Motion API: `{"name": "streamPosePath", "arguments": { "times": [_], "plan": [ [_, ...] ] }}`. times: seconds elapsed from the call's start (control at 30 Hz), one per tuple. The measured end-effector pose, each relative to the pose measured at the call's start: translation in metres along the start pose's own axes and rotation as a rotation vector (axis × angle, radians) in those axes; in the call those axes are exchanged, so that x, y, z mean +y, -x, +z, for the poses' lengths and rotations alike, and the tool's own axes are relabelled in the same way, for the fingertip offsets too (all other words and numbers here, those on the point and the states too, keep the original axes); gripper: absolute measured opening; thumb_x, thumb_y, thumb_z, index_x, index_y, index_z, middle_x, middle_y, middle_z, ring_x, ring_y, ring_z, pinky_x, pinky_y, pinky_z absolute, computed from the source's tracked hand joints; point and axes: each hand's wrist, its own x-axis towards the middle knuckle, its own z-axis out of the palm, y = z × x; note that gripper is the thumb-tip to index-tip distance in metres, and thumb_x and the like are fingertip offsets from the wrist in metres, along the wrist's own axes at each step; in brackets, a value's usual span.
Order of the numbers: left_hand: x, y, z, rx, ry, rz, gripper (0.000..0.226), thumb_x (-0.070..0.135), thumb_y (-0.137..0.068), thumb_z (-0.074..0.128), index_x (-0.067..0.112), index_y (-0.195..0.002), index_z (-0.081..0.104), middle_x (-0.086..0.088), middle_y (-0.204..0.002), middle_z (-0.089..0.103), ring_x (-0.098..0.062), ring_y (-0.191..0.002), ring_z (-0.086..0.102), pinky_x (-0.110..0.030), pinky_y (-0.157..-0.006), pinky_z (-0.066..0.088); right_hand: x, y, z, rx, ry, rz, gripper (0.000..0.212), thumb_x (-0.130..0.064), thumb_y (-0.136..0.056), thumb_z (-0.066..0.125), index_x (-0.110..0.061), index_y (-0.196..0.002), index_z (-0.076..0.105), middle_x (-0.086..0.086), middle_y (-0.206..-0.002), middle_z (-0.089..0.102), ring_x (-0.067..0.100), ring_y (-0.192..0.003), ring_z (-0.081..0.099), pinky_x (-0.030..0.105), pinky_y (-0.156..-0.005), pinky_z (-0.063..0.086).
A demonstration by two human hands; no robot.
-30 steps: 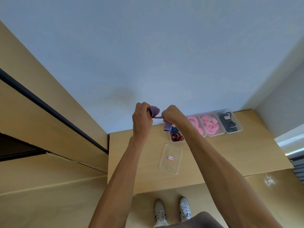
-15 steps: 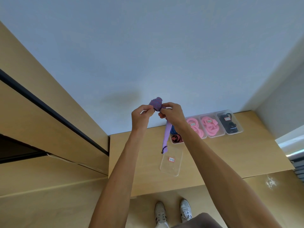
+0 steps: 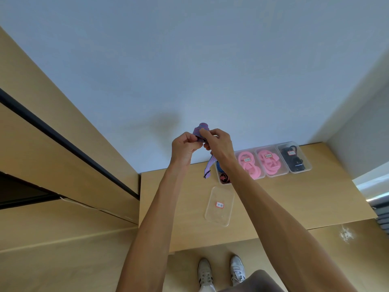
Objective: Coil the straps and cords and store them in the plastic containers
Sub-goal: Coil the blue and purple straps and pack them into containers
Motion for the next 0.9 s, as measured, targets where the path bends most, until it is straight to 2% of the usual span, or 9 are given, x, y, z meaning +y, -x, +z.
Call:
{"name": "streamPosePath", "arguments": {
  "times": [0.07, 0.13, 0.27, 0.37, 0.47, 0.57, 0.67, 0.73, 0.9],
  "plan": [
    [0.003, 0.002, 0.0, -0.014, 0.092, -0.05, 0.017, -0.003, -0.072, 0.062, 0.009, -0.07, 0.05, -0.022, -0.083, 0.057, -0.031, -0.08, 0.059, -0.029, -0.066, 0.042, -0.004, 0.0, -0.002, 0.017, 0.004, -0.046, 0.022, -0.037, -0.083, 0.067, -0.015, -0.086, 0.068, -0.002, -0.065, 0.068, 0.005, -0.055, 0.06, 0.028, -0.062, 0.045],
    [0.004, 0.003, -0.003, -0.009, 0.118, -0.113, 0.013, 0.015, -0.077, 0.063, 0.009, -0.084, 0.053, -0.022, -0.087, 0.067, -0.031, -0.077, 0.068, -0.03, -0.063, 0.042, -0.007, -0.001, -0.005, -0.01, 0.002, -0.101, 0.014, -0.032, -0.081, 0.066, -0.019, -0.084, 0.069, -0.004, -0.064, 0.068, 0.006, -0.057, 0.06, 0.026, -0.062, 0.044],
    [0.014, -0.005, -0.013, -0.068, -0.244, -0.064, 0.039, 0.026, -0.081, 0.057, 0.039, -0.118, 0.06, 0.004, -0.093, 0.074, -0.013, -0.082, 0.065, -0.031, -0.067, 0.043, -0.01, 0.002, -0.016, -0.183, 0.015, -0.186, 0.018, -0.027, -0.078, 0.06, -0.023, -0.089, 0.073, -0.002, -0.072, 0.074, 0.006, -0.063, 0.067, 0.011, -0.056, 0.042],
    [0.021, -0.009, -0.021, -0.204, -0.386, -0.016, 0.04, 0.021, -0.071, 0.06, 0.034, -0.107, 0.071, 0.005, -0.09, 0.072, -0.01, -0.076, 0.06, -0.03, -0.066, 0.043, -0.01, -0.002, -0.026, -0.29, 0.066, -0.206, 0.023, -0.018, -0.079, 0.061, -0.024, -0.096, 0.076, -0.003, -0.072, 0.073, 0.007, -0.066, 0.064, 0.009, -0.057, 0.042],
    [0.019, -0.007, -0.023, -0.192, -0.481, 0.036, 0.029, 0.015, -0.065, 0.072, 0.025, -0.093, 0.071, 0.002, -0.09, 0.073, -0.012, -0.076, 0.065, -0.032, -0.068, 0.049, -0.007, -0.01, -0.027, -0.242, 0.229, -0.158, 0.04, -0.012, -0.077, 0.07, -0.019, -0.117, 0.071, 0.003, -0.085, 0.066, 0.013, -0.078, 0.06, 0.018, -0.071, 0.044],
    [0.009, -0.005, -0.019, -0.145, -0.647, 0.072, 0.025, 0.021, -0.067, 0.076, 0.023, -0.087, 0.061, 0.0, -0.09, 0.075, -0.017, -0.075, 0.072, -0.033, -0.066, 0.052, -0.004, -0.011, -0.027, -0.167, 0.352, -0.162, 0.043, -0.007, -0.072, 0.076, -0.009, -0.114, 0.069, 0.003, -0.103, 0.07, 0.012, -0.089, 0.061, 0.006, -0.066, 0.04],
    [0.002, -0.009, -0.017, -0.169, -0.457, -0.035, 0.021, 0.014, -0.076, 0.072, 0.012, -0.088, 0.055, -0.013, -0.086, 0.077, -0.03, -0.073, 0.075, -0.034, -0.067, 0.056, 0.0, -0.01, -0.028, -0.155, 0.341, -0.187, 0.039, -0.006, -0.072, 0.075, -0.01, -0.111, 0.072, 0.001, -0.106, 0.072, 0.008, -0.086, 0.06, 0.0, -0.063, 0.039],
    [0.001, -0.01, -0.014, -0.125, -0.361, -0.053, 0.02, 0.006, -0.08, 0.074, 0.009, -0.088, 0.056, -0.02, -0.085, 0.075, -0.033, -0.073, 0.075, -0.031, -0.067, 0.059, 0.001, -0.008, -0.03, -0.147, 0.296, -0.202, 0.041, -0.007, -0.073, 0.076, -0.013, -0.113, 0.072, 0.0, -0.111, 0.071, 0.007, -0.086, 0.062, 0.003, -0.068, 0.041],
    [0.0, -0.009, 0.002, 0.115, 0.019, -0.075, 0.017, -0.011, -0.082, 0.069, -0.002, -0.094, 0.061, -0.025, -0.087, 0.07, -0.038, -0.076, 0.072, -0.029, -0.067, 0.06, -0.002, 0.001, -0.02, -0.008, 0.013, -0.214, 0.025, -0.019, -0.087, 0.072, -0.016, -0.112, 0.071, 0.003, -0.112, 0.068, 0.021, -0.09, 0.07, 0.031, -0.082, 0.055]
  ]
}}
